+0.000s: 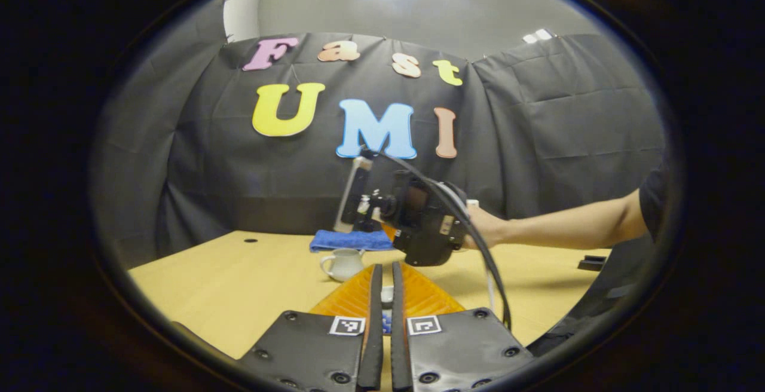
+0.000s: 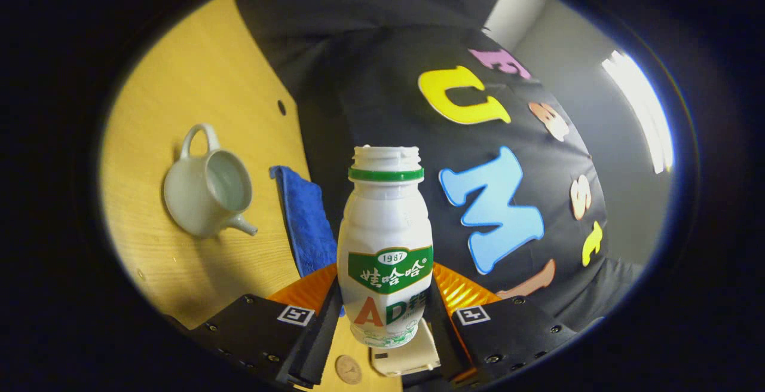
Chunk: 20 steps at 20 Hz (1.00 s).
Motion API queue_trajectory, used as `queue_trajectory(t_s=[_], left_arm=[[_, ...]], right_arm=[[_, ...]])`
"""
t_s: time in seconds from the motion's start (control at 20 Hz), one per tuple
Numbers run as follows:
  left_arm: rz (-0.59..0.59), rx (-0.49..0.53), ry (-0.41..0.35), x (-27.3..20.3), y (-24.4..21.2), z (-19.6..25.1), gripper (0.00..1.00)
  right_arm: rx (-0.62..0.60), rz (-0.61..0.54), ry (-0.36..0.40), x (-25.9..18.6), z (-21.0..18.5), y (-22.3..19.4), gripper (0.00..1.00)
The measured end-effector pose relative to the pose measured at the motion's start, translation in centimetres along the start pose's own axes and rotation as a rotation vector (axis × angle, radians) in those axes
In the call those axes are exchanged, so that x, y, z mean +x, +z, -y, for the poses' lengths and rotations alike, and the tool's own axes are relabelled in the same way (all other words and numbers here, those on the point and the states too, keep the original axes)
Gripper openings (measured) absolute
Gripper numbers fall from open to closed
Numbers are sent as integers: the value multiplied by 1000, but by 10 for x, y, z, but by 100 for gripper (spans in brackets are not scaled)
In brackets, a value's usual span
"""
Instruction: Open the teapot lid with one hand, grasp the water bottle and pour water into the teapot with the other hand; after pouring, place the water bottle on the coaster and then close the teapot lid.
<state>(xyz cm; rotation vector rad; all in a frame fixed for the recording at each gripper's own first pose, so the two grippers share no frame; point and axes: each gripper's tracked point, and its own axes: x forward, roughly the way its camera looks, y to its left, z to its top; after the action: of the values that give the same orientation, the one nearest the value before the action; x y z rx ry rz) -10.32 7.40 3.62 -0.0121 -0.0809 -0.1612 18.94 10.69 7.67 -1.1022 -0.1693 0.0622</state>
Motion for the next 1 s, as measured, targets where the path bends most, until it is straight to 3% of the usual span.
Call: queue_trajectory(t_s=[0.1, 0.15, 0.2, 0.5, 0.65, 0.8, 1.0], left_arm=[[-2, 1, 25, 24, 0, -13, 12], [-3, -13, 24, 37, 3, -16, 16], [-5, -25, 28, 51, 6, -20, 12], [-40, -69, 51, 150, 17, -49, 16], [-69, -58, 70, 198, 4, -56, 12], [-118, -35, 71, 231, -15, -58, 16], [-141, -28, 95, 255, -34, -68, 16]], right_arm=[[197, -31, -15, -9, 13, -14, 71], [296, -59, 11, -16, 10, -25, 71], [375, -86, 34, -26, 6, -34, 71], [789, -147, 92, -79, 17, -71, 71], [922, -151, 74, -97, 28, -88, 71], [1052, -159, 96, -105, 29, -99, 71], [1066, -173, 72, -115, 39, -123, 71]])
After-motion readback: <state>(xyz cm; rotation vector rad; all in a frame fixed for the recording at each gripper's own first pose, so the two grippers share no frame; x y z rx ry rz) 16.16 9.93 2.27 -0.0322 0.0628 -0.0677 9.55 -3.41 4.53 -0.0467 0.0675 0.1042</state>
